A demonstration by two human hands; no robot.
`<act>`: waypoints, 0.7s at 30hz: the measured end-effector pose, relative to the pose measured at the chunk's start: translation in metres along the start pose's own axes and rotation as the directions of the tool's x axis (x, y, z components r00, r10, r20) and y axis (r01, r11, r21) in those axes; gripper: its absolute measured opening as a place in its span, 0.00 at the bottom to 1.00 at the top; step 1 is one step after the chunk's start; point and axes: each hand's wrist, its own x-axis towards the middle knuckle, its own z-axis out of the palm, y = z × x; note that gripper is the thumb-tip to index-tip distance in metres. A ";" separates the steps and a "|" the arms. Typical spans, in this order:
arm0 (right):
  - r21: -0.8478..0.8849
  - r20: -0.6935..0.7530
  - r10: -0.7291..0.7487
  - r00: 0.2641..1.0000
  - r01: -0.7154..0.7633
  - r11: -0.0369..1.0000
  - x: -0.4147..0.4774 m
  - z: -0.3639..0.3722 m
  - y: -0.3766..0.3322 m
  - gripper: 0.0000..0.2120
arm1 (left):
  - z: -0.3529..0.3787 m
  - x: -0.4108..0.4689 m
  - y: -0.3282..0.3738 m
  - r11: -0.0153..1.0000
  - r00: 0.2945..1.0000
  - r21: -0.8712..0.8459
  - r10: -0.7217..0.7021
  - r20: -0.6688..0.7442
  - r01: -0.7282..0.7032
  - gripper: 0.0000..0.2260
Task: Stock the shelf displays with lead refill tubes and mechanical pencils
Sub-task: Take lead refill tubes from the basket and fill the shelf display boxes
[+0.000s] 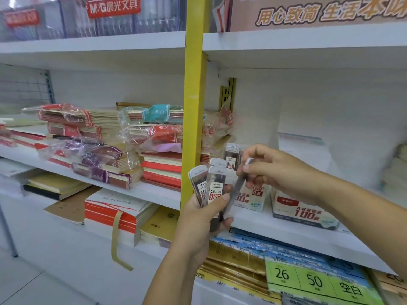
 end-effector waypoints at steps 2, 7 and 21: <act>-0.094 -0.012 -0.014 1.000 0.013 0.996 -0.003 0.002 0.003 0.04 | -0.002 -0.002 0.001 1.000 0.999 0.018 0.007 0.033 -0.008 0.13; -0.101 -0.048 -0.028 0.998 0.023 0.995 -0.006 0.002 0.003 0.11 | -0.006 -0.003 -0.004 0.996 0.998 0.083 -0.004 -0.067 0.010 0.10; -0.459 -0.465 -0.362 0.807 0.130 0.879 0.028 -0.043 -0.012 0.12 | -0.011 0.007 -0.008 0.990 0.985 0.137 0.043 -0.168 -0.020 0.10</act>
